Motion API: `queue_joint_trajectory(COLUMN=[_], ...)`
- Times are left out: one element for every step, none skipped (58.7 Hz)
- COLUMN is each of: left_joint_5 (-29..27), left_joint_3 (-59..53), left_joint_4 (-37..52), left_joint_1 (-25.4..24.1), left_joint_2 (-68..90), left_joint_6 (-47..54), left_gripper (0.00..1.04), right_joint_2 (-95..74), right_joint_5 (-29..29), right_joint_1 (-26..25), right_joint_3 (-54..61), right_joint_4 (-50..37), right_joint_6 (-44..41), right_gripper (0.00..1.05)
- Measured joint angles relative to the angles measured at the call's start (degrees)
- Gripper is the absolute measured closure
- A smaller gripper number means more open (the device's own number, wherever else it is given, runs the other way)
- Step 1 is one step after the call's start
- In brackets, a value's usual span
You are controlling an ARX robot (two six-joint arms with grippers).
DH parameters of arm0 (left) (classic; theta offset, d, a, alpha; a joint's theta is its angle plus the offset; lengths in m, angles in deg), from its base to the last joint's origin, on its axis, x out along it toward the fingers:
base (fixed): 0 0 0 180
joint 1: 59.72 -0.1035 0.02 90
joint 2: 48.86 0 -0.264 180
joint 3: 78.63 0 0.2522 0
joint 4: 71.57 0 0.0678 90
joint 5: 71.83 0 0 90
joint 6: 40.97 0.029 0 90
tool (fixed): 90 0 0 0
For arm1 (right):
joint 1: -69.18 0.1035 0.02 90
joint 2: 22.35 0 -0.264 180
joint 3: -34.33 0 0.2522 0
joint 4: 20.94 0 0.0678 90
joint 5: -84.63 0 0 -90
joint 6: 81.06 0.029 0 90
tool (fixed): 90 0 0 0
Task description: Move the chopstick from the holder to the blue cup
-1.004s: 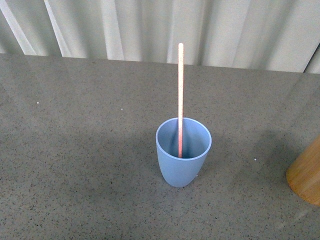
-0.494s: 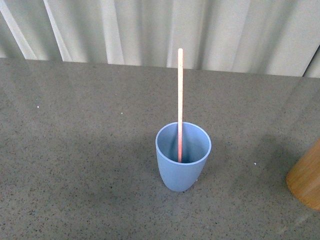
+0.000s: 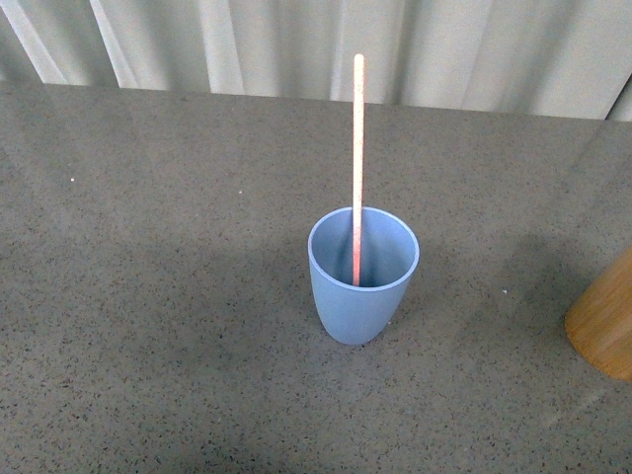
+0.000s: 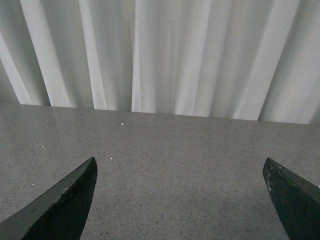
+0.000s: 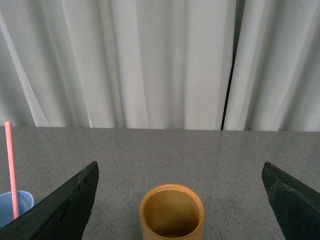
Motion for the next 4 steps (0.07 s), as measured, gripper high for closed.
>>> queue_joint_trajectory(left_joint_5=[0.00, 0.00, 0.00, 0.00], left_joint_3=[0.00, 0.00, 0.00, 0.00], left_joint_4=[0.00, 0.00, 0.00, 0.00], left_joint_1=[0.00, 0.00, 0.00, 0.00], left_joint_2=[0.00, 0.00, 0.00, 0.00], left_joint_6=[0.00, 0.02, 0.00, 0.00], left_gripper=[0.07, 0.07, 0.07, 0.07], right_joint_2=[0.00, 0.00, 0.00, 0.00], right_joint_5=[0.00, 0.02, 0.02, 0.02], right_joint_1=[0.00, 0.00, 0.00, 0.00], right_joint_3=[0.00, 0.00, 0.00, 0.00], right_joint_4=[0.00, 0.00, 0.00, 0.00], right_joint_6=[-0.02, -0.02, -0.02, 0.00], right_gripper=[0.10, 0.10, 0.10, 0.10])
